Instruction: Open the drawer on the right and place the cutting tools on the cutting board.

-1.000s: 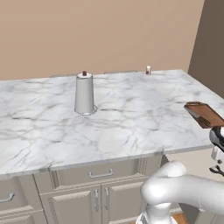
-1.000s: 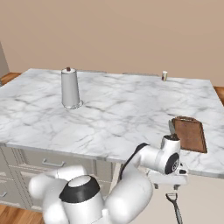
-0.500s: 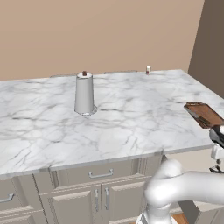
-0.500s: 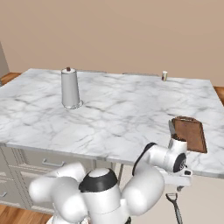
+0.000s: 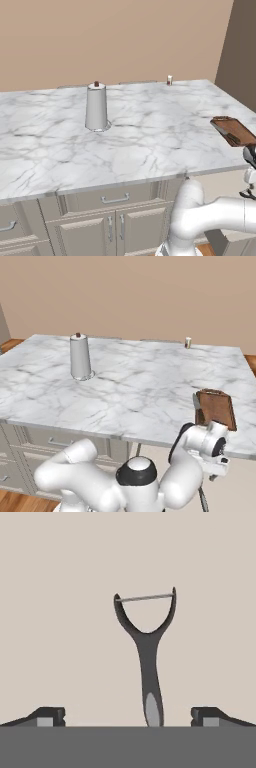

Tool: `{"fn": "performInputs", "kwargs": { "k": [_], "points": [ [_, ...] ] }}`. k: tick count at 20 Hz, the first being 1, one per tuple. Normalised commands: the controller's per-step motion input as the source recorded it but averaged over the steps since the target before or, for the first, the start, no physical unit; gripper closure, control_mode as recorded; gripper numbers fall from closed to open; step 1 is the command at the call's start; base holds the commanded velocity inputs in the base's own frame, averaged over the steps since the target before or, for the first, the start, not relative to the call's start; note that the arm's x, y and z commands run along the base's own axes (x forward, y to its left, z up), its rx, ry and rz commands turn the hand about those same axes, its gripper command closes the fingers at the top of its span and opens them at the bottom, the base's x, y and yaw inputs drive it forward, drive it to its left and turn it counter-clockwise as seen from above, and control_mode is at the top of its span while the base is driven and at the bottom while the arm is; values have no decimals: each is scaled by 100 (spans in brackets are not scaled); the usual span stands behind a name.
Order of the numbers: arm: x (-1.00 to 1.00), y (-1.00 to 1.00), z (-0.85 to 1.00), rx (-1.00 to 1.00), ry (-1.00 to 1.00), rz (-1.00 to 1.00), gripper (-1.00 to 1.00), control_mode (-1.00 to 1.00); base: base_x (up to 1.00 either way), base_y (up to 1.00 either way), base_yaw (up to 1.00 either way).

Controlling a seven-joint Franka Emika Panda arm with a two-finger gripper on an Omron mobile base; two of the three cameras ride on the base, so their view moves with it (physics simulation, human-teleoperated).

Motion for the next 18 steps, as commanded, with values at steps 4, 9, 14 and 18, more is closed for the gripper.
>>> {"fn": "performInputs", "kwargs": {
  "k": [4,9,14,18],
  "points": [
    [-3,-45,-15,5,4,0,-100,-100,0,0,0],
    [-11,-25,-3,7,-9,0,-100,-100,0,0,0],
    [0,-7,-16,4,-15,0,-100,-100,0,0,0],
    [0,0,-41,3,-15,0,-100,-100,0,0,0]
  ]
}}
